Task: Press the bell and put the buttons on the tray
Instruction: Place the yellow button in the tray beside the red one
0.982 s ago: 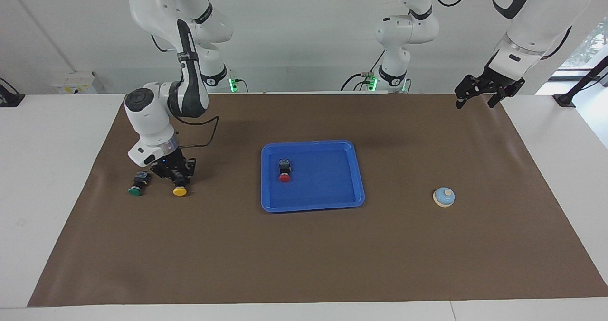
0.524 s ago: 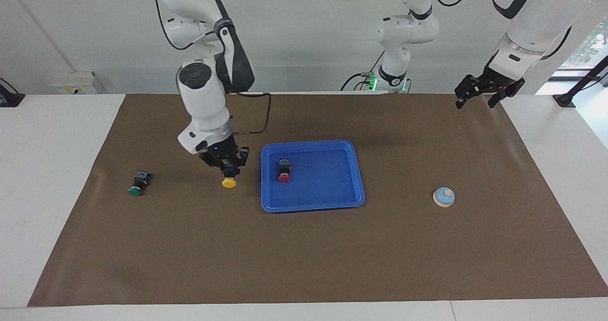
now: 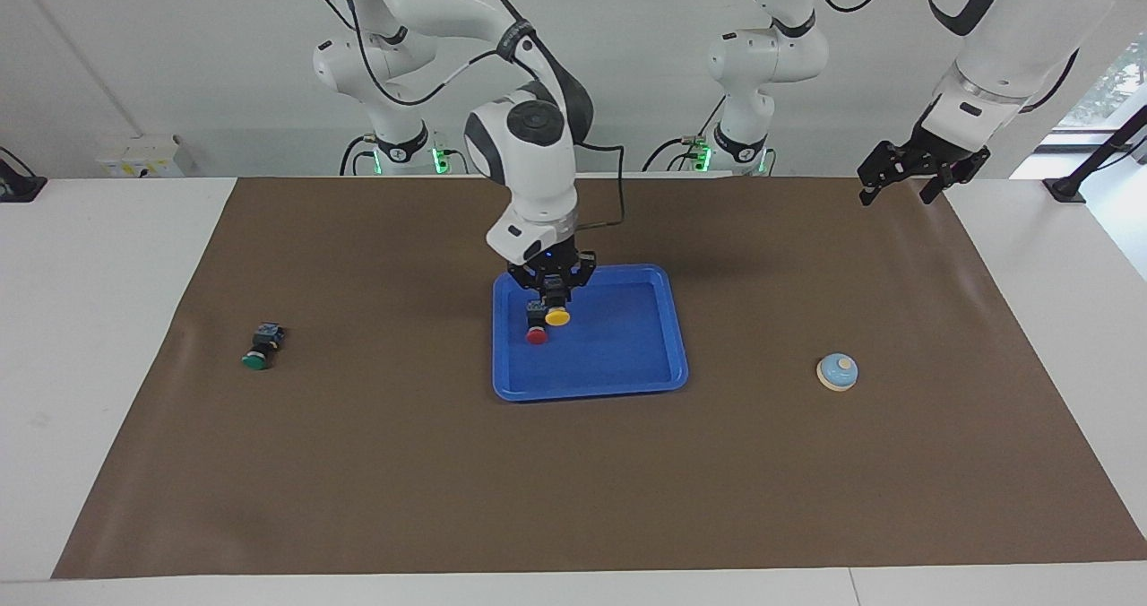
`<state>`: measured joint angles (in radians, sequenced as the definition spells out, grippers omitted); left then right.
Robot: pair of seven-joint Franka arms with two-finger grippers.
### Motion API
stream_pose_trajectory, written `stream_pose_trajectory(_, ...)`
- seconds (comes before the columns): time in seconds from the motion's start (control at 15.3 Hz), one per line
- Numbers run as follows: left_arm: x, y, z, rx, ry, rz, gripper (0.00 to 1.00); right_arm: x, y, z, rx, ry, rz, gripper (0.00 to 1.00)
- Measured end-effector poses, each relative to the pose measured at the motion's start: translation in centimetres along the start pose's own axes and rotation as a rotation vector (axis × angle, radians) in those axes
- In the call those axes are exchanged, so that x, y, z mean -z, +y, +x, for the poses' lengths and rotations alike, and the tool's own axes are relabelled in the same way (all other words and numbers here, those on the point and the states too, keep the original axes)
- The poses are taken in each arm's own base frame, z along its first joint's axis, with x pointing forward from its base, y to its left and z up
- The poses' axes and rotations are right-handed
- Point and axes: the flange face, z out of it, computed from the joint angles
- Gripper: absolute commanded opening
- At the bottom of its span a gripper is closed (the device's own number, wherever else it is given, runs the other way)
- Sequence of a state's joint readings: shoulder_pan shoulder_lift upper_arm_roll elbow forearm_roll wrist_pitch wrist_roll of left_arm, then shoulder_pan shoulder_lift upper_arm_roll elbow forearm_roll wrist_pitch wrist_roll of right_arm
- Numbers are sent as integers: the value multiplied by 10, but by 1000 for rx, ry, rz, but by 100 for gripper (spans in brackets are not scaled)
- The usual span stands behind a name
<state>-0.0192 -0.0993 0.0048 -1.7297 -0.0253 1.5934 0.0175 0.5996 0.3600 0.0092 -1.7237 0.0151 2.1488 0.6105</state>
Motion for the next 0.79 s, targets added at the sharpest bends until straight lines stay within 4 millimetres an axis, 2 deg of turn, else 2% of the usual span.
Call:
stream_pose_trajectory(0.13,0,0,0,0,0,0,100,-28,-20,3,10,3,4,0)
stream_pose_trajectory(0.2,0,0,0,0,0,0,100,-42,-23,4,12,6,6,0)
stream_pose_trajectory(0.39,0,0,0,0,0,0,100,-75,-17,5,5,17,10,0)
stream_pose_trajectory(0.46,0,0,0,0,0,0,100,-82,-13,2,3,19,10,5)
stream_pose_trajectory(0.52,0,0,0,0,0,0,100,-86,-12,1,3,19,10,73)
stream_pose_trajectory(0.59,0,0,0,0,0,0,100,-87,-11,0,3,19,10,100)
stream_pose_trajectory(0.79,0,0,0,0,0,0,100,-80,-12,0,-4,16,8,100)
